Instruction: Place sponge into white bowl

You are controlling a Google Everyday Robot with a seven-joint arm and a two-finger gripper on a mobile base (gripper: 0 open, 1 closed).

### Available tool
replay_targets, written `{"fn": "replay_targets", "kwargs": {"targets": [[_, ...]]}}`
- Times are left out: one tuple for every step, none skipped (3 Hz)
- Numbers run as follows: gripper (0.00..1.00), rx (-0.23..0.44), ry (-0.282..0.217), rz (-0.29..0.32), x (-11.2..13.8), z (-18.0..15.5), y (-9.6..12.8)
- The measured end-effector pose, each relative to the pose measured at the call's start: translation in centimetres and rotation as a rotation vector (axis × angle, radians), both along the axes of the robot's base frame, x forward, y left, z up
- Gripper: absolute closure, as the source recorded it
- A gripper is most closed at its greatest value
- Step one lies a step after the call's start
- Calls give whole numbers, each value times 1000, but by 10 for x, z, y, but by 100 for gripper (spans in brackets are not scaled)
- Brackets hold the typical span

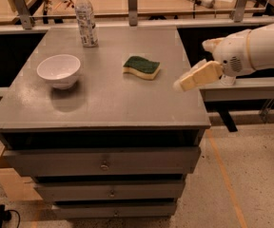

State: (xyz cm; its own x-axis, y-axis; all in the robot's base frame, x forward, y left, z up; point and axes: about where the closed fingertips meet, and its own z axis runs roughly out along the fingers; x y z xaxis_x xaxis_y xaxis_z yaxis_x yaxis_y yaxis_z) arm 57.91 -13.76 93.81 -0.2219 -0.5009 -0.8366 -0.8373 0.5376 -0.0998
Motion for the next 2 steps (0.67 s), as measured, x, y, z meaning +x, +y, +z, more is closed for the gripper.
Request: {"fn": "replay_targets", "kwargs": {"targets": [[0, 81, 28, 17, 33, -20, 21], [0, 118, 43, 57, 65, -42, 45]]}}
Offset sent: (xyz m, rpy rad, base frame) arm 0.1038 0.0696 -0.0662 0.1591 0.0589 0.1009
